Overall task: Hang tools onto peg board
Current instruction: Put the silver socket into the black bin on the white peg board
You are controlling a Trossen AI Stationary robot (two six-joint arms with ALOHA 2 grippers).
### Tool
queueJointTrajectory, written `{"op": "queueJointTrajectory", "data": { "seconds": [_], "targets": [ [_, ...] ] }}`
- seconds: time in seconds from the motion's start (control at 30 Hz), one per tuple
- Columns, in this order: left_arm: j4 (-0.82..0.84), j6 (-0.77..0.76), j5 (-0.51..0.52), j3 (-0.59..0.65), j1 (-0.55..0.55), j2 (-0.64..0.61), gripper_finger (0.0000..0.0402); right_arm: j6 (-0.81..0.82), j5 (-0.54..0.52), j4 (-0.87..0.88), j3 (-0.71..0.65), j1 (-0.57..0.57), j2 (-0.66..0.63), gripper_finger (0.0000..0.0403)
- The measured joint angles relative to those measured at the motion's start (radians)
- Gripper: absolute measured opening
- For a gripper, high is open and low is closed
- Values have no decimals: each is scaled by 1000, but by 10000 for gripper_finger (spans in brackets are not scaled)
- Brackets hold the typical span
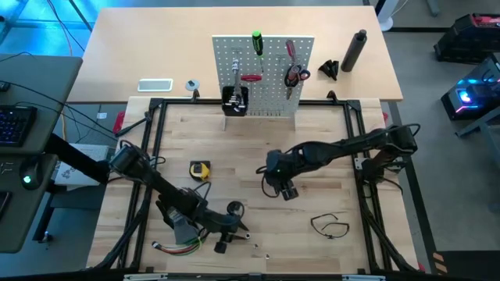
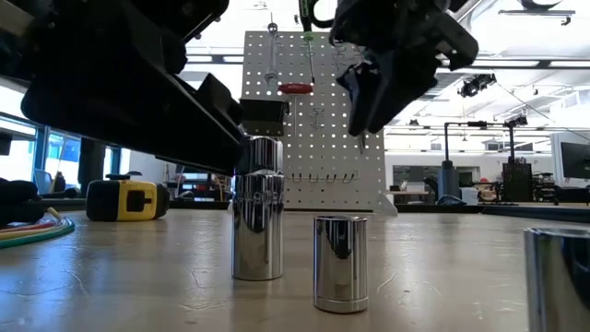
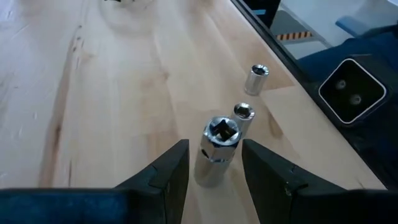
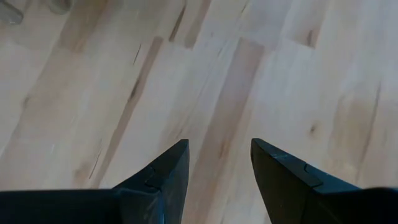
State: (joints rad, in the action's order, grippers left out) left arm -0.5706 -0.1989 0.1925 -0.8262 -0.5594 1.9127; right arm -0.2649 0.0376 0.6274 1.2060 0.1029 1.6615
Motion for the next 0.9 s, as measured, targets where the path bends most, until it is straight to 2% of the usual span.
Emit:
{"op": "queueJointTrajectory", "data": {
  "seconds": [0.6, 0.9],
  "targets": [
    [-4, 37, -19, -46, 10, 41, 140, 16, 0, -84, -45, 16, 1, 168],
    [-3, 66, -14, -46, 13, 40, 75, 14, 0, -90, -44, 16, 0, 168]
  ]
}}
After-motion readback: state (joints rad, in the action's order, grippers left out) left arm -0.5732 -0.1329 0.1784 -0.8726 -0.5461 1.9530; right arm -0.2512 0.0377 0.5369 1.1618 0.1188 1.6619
